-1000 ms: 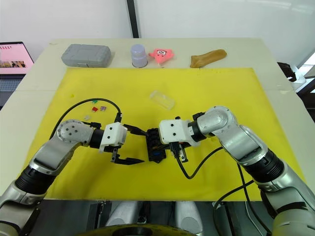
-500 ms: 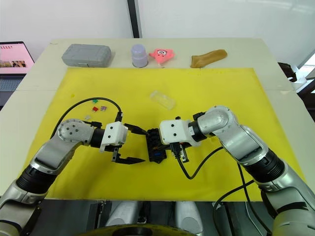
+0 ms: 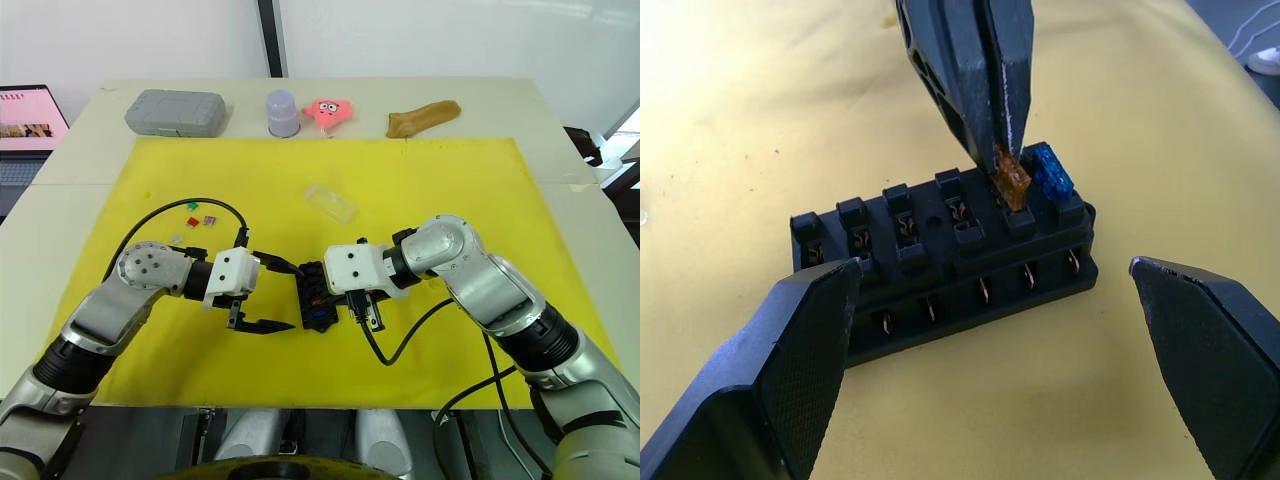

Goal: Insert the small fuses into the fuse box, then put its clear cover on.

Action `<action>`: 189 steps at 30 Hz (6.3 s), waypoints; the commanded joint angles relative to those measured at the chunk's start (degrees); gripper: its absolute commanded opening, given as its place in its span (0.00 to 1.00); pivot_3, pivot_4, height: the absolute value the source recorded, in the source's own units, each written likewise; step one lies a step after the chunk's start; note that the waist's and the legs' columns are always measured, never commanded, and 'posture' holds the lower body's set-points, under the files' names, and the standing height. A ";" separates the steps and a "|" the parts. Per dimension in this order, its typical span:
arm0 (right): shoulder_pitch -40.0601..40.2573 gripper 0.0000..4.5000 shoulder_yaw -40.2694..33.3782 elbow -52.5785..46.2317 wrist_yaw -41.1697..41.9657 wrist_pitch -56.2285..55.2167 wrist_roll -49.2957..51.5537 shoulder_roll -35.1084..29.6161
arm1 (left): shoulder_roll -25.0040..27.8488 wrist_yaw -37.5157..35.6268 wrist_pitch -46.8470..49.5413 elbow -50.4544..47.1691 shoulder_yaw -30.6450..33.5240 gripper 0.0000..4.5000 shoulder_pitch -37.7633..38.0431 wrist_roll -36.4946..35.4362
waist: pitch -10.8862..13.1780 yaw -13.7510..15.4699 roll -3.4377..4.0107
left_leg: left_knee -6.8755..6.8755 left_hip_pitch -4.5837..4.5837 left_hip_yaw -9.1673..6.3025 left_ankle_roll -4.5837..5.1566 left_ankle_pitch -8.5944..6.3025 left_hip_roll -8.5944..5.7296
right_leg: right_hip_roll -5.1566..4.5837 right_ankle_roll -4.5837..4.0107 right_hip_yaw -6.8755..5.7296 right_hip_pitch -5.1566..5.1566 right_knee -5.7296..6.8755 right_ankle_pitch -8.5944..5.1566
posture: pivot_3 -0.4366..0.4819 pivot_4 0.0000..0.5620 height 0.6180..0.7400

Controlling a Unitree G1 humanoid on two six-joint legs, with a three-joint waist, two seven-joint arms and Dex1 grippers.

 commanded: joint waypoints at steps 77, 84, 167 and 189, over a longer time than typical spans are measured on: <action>10.87 0.01 -10.39 1.04 -9.45 5.03 12.49 7.00 | 0.01 -0.76 -0.95 -1.37 0.42 1.00 0.19 -0.21 | -0.01 -0.03 -0.02 | -0.03 0.14 0.01 0.00 0.00 0.00 | 0.00 0.00 0.01 0.12 0.02 0.00 | 0.48 0.27 1.00; 8.55 0.01 -11.08 0.25 -8.96 5.84 13.97 6.61 | -0.11 -0.75 -1.07 -0.78 0.60 1.00 -0.30 -0.16 | -0.01 0.00 -0.02 | -0.03 0.14 0.01 0.00 0.00 0.00 | 0.00 0.00 0.01 0.12 0.02 0.00 | 0.48 0.27 1.00; 27.97 0.98 -50.64 8.97 -11.55 7.26 25.60 -14.97 | 11.20 18.54 37.06 5.19 55.49 1.00 28.98 -30.67 | -0.03 1.36 -0.03 | -0.16 0.39 0.00 0.08 -0.06 0.04 | -0.02 0.00 0.03 0.57 -0.39 0.00 | 0.48 0.27 1.00; 8.38 0.98 -28.77 -7.19 -23.65 13.54 33.48 2.98 | 5.99 29.42 68.45 47.35 48.55 1.00 -7.41 -36.55 | -0.12 0.02 -0.22 | -0.08 0.25 -0.02 -0.02 0.00 -0.05 | -0.03 0.00 0.01 0.17 0.05 0.00 | 0.48 0.27 1.00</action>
